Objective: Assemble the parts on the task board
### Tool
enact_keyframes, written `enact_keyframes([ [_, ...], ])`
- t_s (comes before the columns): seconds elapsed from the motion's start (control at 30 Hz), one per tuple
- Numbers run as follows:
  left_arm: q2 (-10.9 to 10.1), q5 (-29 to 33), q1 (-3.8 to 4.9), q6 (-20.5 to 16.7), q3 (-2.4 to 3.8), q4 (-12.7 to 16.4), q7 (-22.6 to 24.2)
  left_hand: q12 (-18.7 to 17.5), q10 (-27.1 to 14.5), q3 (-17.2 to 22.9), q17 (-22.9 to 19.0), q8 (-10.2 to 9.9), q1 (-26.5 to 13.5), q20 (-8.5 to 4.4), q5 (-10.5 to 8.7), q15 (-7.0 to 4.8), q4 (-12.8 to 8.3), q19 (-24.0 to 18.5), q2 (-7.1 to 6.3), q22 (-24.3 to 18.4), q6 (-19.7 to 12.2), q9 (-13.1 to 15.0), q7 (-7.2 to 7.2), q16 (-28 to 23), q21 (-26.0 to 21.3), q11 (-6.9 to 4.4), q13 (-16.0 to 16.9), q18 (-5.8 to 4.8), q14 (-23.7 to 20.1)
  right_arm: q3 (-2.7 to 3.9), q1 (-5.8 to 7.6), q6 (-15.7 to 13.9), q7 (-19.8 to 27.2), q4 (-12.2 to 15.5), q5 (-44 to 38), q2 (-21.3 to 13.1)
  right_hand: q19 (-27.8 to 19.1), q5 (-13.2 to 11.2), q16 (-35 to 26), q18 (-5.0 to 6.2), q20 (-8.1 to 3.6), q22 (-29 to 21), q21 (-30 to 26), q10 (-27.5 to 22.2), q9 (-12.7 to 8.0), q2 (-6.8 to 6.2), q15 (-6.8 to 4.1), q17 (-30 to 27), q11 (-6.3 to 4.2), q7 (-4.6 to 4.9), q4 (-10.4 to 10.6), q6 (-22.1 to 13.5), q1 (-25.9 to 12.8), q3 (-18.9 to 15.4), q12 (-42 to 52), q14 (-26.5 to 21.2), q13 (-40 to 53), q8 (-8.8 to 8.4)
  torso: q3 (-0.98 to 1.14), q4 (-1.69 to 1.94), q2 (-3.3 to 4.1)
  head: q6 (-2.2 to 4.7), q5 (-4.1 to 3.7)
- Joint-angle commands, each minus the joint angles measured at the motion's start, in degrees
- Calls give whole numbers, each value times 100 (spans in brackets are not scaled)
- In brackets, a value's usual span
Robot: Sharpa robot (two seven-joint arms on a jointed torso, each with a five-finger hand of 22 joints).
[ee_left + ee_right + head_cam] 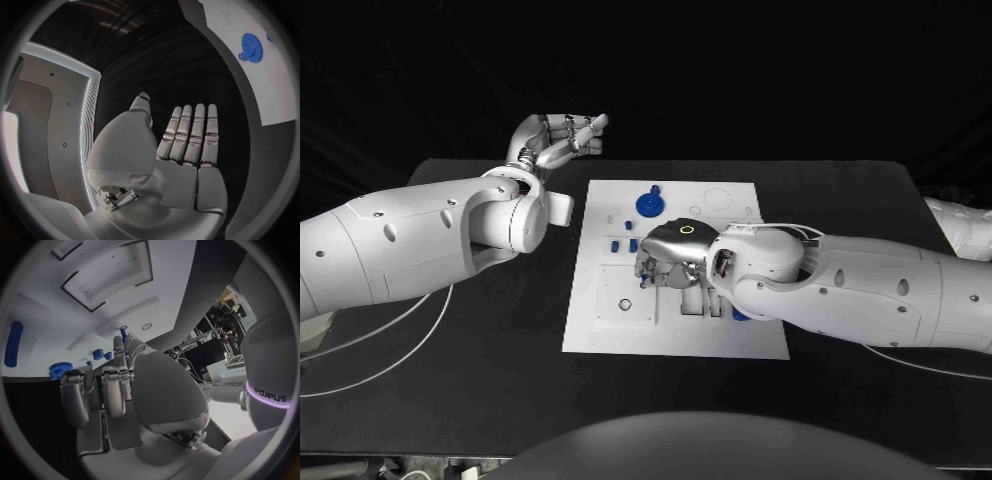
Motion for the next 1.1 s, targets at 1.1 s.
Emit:
enact_keyframes([
  [1.1, 35, 3, 4, 103, 5, -28, 37, 44, -39, 36, -28, 30, 9, 7, -20, 13, 7, 43, 82, -29, -43, 9, -8, 47, -8, 11, 3, 62, -56, -5, -20, 211, -8, -54, 109, 28, 600, 17, 23, -39, 67, 1510, 26, -36, 4, 11, 46, 1509, 20, -12, 6, -35, -63, 49, -26, 606, -5, 8, 0, 7, -1, 1, -43],
])
